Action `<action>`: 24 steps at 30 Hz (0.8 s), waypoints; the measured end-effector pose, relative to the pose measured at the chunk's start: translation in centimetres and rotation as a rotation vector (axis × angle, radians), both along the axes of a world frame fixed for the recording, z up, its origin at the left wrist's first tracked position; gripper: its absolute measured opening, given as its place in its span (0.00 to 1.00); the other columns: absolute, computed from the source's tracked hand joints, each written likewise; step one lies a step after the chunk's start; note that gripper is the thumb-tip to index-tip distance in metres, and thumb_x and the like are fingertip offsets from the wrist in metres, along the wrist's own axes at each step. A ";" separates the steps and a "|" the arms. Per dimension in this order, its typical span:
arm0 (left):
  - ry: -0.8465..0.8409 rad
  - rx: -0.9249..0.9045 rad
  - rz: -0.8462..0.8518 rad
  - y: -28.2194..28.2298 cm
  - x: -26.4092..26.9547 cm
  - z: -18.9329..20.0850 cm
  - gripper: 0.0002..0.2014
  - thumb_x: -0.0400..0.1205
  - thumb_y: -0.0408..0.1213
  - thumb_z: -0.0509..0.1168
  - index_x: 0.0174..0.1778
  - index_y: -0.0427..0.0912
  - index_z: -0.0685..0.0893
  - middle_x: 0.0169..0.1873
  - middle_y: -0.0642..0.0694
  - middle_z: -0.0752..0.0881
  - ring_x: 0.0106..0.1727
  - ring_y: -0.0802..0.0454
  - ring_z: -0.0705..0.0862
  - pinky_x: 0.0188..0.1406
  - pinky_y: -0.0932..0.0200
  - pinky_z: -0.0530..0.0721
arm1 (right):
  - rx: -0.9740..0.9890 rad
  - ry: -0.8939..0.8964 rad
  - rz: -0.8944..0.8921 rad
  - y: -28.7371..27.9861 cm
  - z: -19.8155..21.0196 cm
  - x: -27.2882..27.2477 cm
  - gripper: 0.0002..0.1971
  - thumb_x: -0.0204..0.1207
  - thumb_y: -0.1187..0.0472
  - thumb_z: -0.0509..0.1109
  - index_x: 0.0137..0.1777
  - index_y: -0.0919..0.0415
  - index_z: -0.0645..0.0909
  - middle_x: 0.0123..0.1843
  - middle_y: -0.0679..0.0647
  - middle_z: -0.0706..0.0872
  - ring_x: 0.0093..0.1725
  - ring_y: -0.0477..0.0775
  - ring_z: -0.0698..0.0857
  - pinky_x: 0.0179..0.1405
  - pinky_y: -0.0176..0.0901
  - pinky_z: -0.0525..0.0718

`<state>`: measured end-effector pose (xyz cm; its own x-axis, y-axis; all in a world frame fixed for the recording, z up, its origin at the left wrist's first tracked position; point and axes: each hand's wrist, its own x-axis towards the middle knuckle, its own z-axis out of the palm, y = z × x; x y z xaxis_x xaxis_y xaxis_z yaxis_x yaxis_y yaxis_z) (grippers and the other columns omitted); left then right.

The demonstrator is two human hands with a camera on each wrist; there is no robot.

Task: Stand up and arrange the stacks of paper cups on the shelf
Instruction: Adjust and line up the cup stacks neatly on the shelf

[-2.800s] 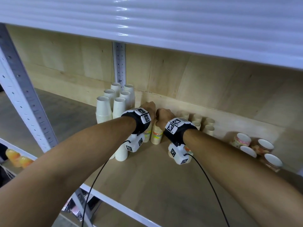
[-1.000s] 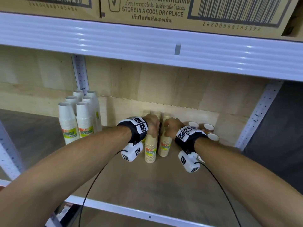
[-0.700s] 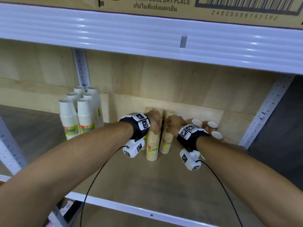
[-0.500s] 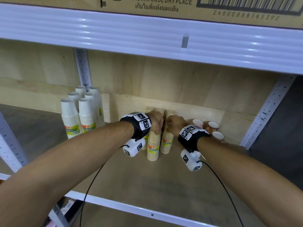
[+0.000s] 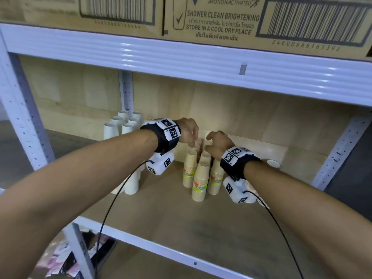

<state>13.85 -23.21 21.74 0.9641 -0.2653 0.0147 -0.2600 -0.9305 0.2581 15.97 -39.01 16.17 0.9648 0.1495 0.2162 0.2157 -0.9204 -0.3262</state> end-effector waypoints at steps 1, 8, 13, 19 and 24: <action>-0.020 -0.002 0.019 0.9 -0.3 0.8 0.15 0.76 0.39 0.75 0.59 0.44 0.86 0.64 0.48 0.79 0.63 0.48 0.79 0.53 0.59 0.76 | 0.003 -0.014 0.021 0.8 0.4 -0.1 0.18 0.76 0.58 0.70 0.66 0.60 0.81 0.65 0.58 0.80 0.62 0.59 0.82 0.54 0.44 0.81; -0.135 0.008 0.181 8.5 -2.3 4.8 0.13 0.77 0.41 0.74 0.57 0.45 0.87 0.56 0.52 0.76 0.54 0.52 0.76 0.51 0.58 0.77 | 0.014 -0.079 0.181 7.6 2.5 -1.1 0.20 0.75 0.55 0.70 0.67 0.54 0.80 0.65 0.55 0.81 0.61 0.57 0.83 0.56 0.45 0.82; -0.165 0.012 0.294 14.4 -3.4 4.9 0.18 0.77 0.44 0.73 0.63 0.47 0.82 0.64 0.52 0.75 0.61 0.49 0.77 0.58 0.57 0.77 | 0.032 -0.093 0.286 12.4 3.3 -1.8 0.19 0.76 0.55 0.69 0.66 0.56 0.80 0.61 0.55 0.83 0.55 0.58 0.84 0.47 0.44 0.81; -0.169 -0.035 0.396 18.8 -4.2 3.6 0.21 0.79 0.45 0.71 0.68 0.46 0.80 0.71 0.47 0.75 0.66 0.45 0.79 0.54 0.57 0.77 | 0.076 -0.091 0.360 17.2 3.3 -2.2 0.19 0.78 0.55 0.69 0.68 0.59 0.78 0.59 0.57 0.85 0.53 0.59 0.85 0.44 0.43 0.80; -0.131 -0.025 0.422 21.1 -4.3 2.1 0.20 0.79 0.45 0.70 0.67 0.46 0.81 0.69 0.46 0.76 0.61 0.46 0.78 0.50 0.57 0.74 | 0.109 -0.075 0.385 19.8 2.9 -2.0 0.20 0.79 0.56 0.69 0.69 0.62 0.77 0.62 0.58 0.86 0.57 0.60 0.85 0.43 0.40 0.74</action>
<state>9.57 -2.16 23.87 0.9774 0.1537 0.1453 0.1099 -0.9559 0.2723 14.02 -19.23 19.03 0.8240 0.4689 0.3182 0.5644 -0.7287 -0.3878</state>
